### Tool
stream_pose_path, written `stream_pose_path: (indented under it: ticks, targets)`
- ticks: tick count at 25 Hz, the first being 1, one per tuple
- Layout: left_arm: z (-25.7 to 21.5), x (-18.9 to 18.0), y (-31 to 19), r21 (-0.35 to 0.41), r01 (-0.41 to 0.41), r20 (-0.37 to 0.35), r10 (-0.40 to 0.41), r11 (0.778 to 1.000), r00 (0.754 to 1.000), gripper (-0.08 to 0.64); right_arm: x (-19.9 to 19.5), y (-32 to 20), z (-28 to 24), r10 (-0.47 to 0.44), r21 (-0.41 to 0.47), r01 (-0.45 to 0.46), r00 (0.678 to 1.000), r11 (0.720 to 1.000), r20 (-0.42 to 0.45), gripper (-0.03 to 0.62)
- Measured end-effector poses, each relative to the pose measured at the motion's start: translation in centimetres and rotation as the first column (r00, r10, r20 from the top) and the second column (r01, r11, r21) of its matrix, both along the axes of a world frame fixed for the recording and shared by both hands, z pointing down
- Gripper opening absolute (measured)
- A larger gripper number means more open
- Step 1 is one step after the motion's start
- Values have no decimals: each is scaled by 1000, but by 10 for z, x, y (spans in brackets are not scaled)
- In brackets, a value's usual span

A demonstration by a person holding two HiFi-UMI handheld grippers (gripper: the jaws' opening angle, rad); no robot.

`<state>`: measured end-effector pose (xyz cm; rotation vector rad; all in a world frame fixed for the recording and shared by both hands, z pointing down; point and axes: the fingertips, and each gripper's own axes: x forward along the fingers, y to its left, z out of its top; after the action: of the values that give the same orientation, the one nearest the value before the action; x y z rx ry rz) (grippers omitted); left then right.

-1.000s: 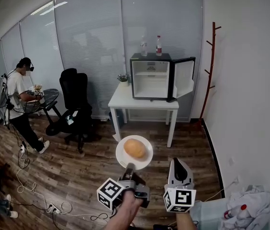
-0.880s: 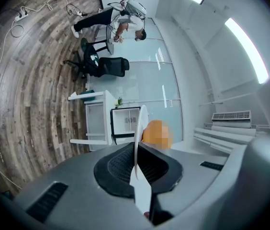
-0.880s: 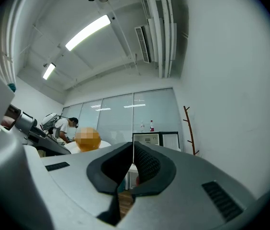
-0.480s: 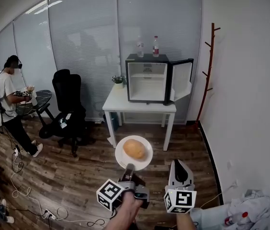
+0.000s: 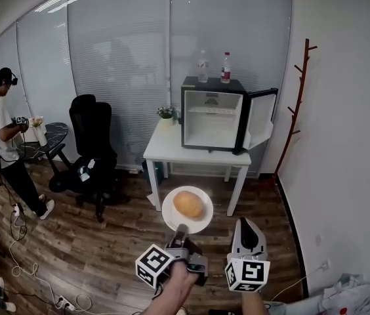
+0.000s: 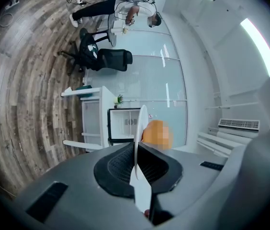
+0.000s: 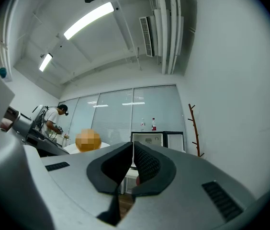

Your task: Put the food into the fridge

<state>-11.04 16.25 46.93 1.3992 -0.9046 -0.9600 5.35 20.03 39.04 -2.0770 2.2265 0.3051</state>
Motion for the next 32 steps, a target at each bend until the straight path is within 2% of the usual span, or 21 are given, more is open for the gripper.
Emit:
stream_pose_path:
  ticks: [7, 15, 22, 32]
  targets:
    - [-2, -20, -59, 0, -35, 1, 35, 999, 999, 34, -30, -55, -8, 17, 14, -16, 1000, 1000, -8, 28]
    - [4, -15, -119, -5, -48, 5, 48, 999, 999, 34, -20, -111, 0, 36, 10, -36, 999, 999, -4, 28]
    - [9, 15, -190, -21, -54, 16, 55, 998, 998, 34, 7, -186, 7, 30, -1, -30, 999, 1000, 12, 28]
    - [-13, 81, -314, 1, -37, 20, 37, 999, 999, 34, 78, -309, -1, 19, -10, -19, 1000, 1000, 19, 28]
